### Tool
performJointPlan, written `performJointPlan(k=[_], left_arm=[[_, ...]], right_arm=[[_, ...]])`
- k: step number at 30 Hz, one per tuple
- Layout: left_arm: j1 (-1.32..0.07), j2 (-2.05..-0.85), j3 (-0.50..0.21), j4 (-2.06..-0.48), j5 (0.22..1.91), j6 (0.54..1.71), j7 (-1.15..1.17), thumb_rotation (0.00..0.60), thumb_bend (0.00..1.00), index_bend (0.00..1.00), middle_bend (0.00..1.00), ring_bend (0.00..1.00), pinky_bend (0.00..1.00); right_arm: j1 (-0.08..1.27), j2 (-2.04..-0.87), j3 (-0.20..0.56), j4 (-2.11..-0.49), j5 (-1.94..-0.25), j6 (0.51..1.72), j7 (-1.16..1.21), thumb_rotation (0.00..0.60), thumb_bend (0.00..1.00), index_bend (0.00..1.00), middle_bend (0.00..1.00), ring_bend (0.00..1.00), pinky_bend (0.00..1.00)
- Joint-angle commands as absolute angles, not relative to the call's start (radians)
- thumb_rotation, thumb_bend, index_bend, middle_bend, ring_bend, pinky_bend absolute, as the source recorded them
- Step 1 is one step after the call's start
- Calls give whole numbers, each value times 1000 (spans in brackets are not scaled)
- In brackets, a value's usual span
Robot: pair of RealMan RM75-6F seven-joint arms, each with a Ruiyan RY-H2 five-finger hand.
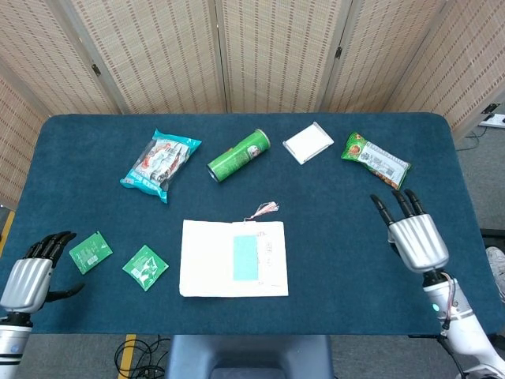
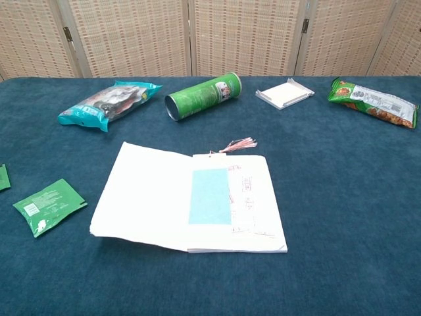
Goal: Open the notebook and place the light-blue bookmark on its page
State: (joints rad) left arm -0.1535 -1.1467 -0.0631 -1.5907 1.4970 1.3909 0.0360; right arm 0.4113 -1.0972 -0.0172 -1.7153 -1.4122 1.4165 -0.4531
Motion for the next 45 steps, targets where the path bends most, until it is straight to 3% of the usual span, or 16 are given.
performJointPlan(k=[1, 4, 11, 13, 17, 21, 45], left_arm=[[-158, -1150, -63, -1591, 1492, 1386, 40, 600, 154, 157, 165, 152, 229], [-161, -1152, -63, -1593, 1487, 1382, 43, 600, 154, 157, 165, 152, 229], [-163, -1149, -55, -1609, 1484, 1380, 60, 600, 154, 157, 165, 152, 229], [-163, -1148, -53, -1614, 1484, 1381, 63, 600, 154, 157, 165, 152, 229], [-160, -1147, -52, -1620, 1479, 1386, 74, 600, 154, 157, 165, 152, 229], [-159, -1147, -50, -1625, 1475, 1388, 76, 600, 154, 157, 165, 152, 229], [-133, -1190, -52, -1622, 1537, 1501, 85, 600, 154, 159, 165, 153, 229]], right_arm=[[350, -1098, -24, -1675, -1370, 1440, -370, 600, 82, 3, 10, 0, 0], [318, -1110, -24, -1648, -1344, 1426, -290, 600, 1, 0, 0, 0, 0], [288, -1156, -8, -1572, -1349, 1407, -189, 593, 0, 0, 0, 0, 0], [282, -1163, -5, -1563, -1351, 1403, -170, 548, 0, 0, 0, 0, 0], [265, -1179, 4, -1543, -1364, 1415, -143, 377, 0, 0, 0, 0, 0], [245, -1178, 5, -1545, -1378, 1422, -120, 317, 0, 0, 0, 0, 0], [59, -1134, -42, -1613, -1497, 1595, -113, 350, 0, 0, 0, 0, 0]])
